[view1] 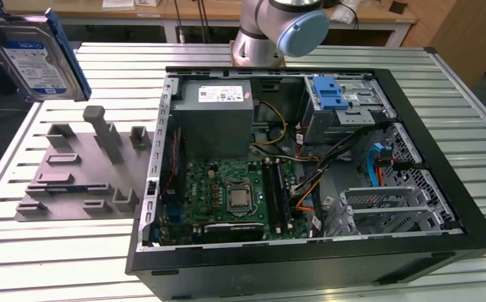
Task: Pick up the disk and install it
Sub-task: 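Pick up the disk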
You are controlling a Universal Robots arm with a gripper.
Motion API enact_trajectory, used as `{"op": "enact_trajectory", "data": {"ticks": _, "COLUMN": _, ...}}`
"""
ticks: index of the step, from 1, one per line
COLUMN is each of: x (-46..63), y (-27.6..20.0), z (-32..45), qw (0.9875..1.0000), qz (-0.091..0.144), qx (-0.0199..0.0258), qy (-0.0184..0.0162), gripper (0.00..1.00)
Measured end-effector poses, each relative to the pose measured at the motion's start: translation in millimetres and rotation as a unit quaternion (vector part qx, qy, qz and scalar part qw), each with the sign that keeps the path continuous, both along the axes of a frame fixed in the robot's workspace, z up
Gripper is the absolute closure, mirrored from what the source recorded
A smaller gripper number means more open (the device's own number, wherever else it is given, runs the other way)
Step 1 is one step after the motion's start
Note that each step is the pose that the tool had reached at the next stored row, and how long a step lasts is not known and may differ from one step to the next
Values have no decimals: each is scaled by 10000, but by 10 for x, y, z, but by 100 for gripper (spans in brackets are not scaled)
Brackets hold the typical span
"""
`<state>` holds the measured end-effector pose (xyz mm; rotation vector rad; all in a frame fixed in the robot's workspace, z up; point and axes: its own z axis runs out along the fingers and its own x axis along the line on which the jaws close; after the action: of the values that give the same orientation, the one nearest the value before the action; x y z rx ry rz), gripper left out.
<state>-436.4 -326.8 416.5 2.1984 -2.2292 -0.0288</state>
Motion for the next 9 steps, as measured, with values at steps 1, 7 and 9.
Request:
{"op": "enact_trajectory", "data": {"ticks": 1, "x": 0, "y": 0, "z": 11, "qw": 10000, "qz": 0, "qx": 0, "qy": 0, "gripper": 64}}
{"op": "enact_trajectory", "data": {"ticks": 7, "x": 0, "y": 0, "z": 90, "qw": 10000, "qz": 0, "qx": 0, "qy": 1, "gripper": 64}}
{"op": "enact_trajectory", "data": {"ticks": 9, "x": 0, "y": 0, "z": 118, "qw": 10000, "qz": 0, "qx": 0, "qy": 1, "gripper": 64}}
